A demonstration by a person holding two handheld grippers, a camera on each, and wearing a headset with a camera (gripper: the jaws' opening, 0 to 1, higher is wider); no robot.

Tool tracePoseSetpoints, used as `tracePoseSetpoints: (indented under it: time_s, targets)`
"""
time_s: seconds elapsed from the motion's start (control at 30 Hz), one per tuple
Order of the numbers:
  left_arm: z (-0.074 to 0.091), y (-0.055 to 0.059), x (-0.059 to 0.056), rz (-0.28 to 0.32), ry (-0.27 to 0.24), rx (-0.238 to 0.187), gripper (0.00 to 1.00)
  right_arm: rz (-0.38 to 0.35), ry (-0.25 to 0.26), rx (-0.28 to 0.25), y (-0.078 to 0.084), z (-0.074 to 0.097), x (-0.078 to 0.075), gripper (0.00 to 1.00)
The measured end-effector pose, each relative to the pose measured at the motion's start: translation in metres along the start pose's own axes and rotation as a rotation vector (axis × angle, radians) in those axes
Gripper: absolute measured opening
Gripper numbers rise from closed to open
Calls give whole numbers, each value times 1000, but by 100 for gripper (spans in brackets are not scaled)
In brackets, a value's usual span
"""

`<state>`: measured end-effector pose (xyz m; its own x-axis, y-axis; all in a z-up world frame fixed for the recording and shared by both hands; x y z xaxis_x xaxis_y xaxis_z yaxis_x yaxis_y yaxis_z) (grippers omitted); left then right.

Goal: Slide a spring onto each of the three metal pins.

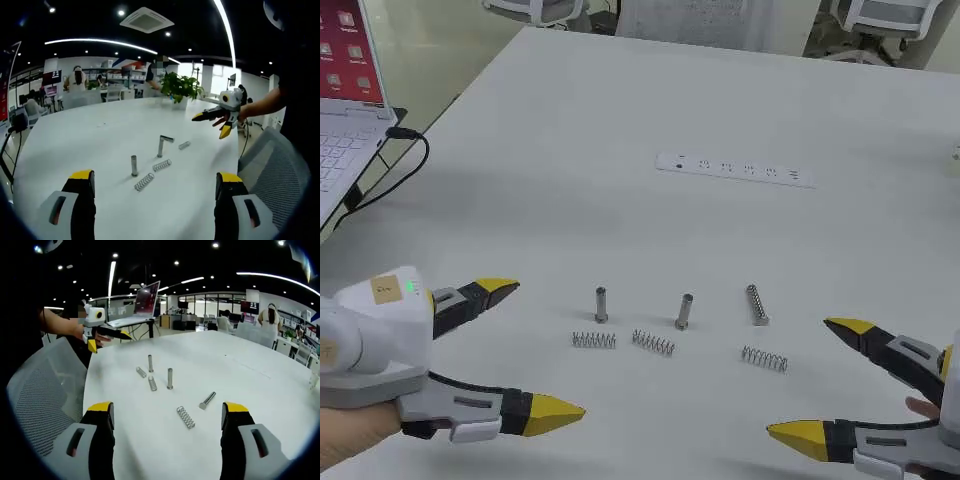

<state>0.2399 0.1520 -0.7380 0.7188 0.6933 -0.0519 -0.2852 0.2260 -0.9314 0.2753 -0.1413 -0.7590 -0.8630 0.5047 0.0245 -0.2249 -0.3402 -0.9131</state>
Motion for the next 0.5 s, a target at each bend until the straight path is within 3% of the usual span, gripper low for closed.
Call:
tracePoseSetpoints:
  time_s: [0.5]
  targets:
    - [-3, 5, 1, 1, 17, 13, 98, -12, -4, -3, 2, 2, -1, 91]
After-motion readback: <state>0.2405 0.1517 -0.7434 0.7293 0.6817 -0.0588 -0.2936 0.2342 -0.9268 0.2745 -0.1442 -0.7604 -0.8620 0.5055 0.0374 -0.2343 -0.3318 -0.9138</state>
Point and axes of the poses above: the centre of the closed fingertips' face, and the gripper's own axes: z roughly backward along the fingers, x roughly to its left, y roughly out of its underside, the point moved 4 cm from there along z, roughly backward along the fingers, and after that the axes turned 1 degree about -z, right-handed, at the moved point
